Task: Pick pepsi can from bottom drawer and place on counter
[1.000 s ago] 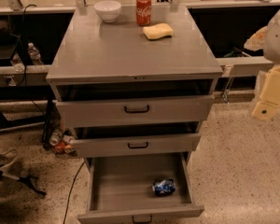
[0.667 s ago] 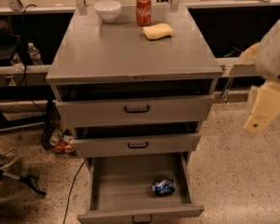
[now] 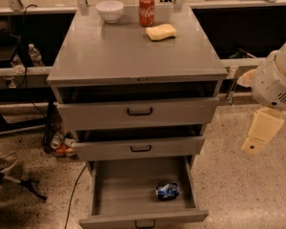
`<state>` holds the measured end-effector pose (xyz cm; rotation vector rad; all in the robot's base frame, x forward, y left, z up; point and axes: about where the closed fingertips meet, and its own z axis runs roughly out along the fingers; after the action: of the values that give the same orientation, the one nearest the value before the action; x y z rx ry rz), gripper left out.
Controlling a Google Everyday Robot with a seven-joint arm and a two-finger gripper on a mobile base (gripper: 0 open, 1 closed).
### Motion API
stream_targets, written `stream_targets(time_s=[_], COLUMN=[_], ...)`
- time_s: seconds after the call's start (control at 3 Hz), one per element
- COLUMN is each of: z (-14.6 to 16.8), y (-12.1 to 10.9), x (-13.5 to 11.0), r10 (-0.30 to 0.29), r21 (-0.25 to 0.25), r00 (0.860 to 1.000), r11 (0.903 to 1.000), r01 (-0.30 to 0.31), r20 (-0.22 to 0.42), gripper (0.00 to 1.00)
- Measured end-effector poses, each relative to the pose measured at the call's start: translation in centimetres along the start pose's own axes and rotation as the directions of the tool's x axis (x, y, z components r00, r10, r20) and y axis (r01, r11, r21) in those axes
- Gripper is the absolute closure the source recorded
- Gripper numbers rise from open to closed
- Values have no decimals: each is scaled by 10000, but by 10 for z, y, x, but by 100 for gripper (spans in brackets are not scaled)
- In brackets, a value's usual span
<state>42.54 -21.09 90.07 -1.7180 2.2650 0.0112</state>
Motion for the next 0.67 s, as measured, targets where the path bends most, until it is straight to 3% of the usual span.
stream_targets(time_s=[0.33,0.67], z=[20,80], y=[4,9], x=[9,25], r10=[342,730], r21=[-206,-715], r00=[9991,9923], r11=[9992,9953], r01=[-337,-660], r20=[264,1000], gripper=[0,0])
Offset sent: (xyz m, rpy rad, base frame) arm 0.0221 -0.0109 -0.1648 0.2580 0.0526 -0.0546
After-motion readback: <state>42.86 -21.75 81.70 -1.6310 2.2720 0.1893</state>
